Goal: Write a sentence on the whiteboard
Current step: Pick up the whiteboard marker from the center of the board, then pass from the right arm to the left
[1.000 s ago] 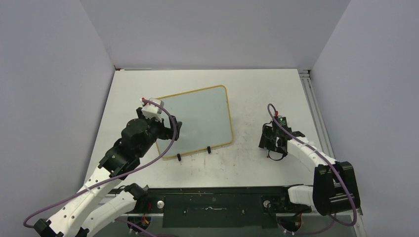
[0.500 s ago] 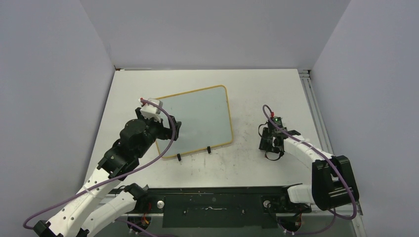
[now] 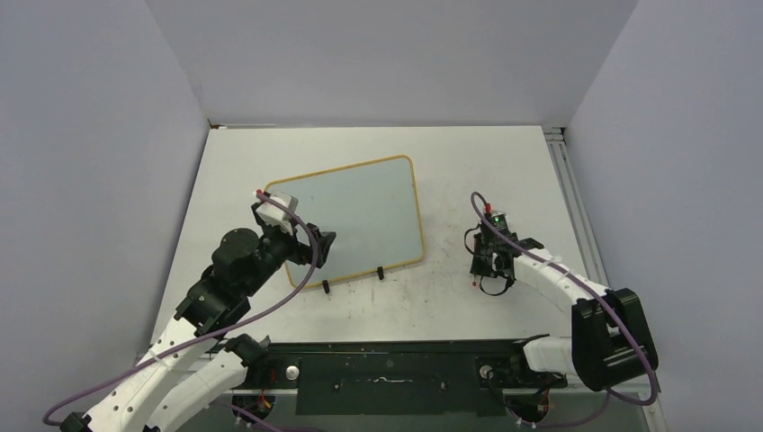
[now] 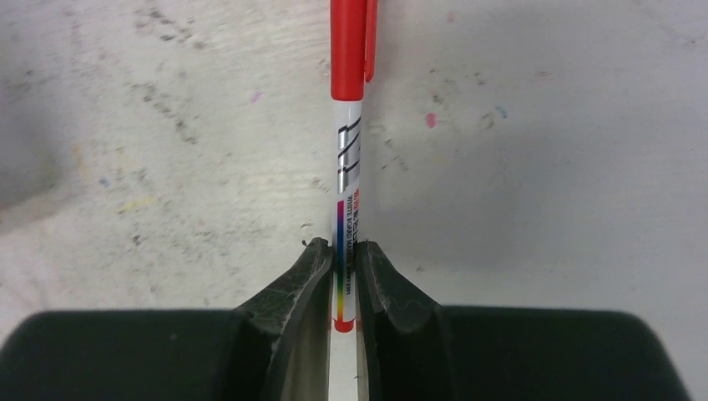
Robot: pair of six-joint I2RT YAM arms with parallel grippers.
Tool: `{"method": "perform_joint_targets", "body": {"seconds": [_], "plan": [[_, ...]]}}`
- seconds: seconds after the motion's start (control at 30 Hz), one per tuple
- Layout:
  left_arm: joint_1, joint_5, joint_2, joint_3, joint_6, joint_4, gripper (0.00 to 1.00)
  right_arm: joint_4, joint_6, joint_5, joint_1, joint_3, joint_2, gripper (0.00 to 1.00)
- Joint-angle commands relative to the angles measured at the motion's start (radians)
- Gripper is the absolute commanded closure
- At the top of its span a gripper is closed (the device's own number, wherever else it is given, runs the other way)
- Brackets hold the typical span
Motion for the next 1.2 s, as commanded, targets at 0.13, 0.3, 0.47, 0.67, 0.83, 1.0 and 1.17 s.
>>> {"method": "perform_joint_targets", "body": {"seconds": [0.13, 0.3, 0.47, 0.67, 0.83, 1.0, 1.17], "plan": [[-0.001, 0.219, -0.014, -0.051, 0.088, 0.164, 0.08, -0.111, 0.091, -0.094, 0.154, 0.046, -0.266, 0.95], [-0.065, 0.334, 0.019, -0.057, 0.127, 0.172, 0.09, -0.227, 0.143, -0.203, 0.226, 0.04, -0.381, 0.95], [-0.303, 0.325, 0.068, -0.06, 0.266, 0.102, 0.11, -0.275, 0.135, -0.384, 0.305, 0.053, -0.416, 0.95], [-0.619, 0.116, 0.088, -0.122, 0.403, 0.043, 0.12, -0.254, 0.167, -0.521, 0.454, 0.065, -0.402, 0.95], [-0.799, -0.054, 0.102, -0.165, 0.473, 0.054, 0.12, -0.29, 0.17, -0.602, 0.559, 0.119, -0.348, 0.95], [-0.92, -0.163, 0.119, -0.19, 0.518, 0.061, 0.12, -0.336, 0.171, -0.643, 0.684, 0.182, -0.283, 0.95], [-0.931, -0.145, 0.142, -0.194, 0.521, 0.063, 0.13, -0.352, 0.167, -0.665, 0.774, 0.216, -0.226, 0.95]]}}
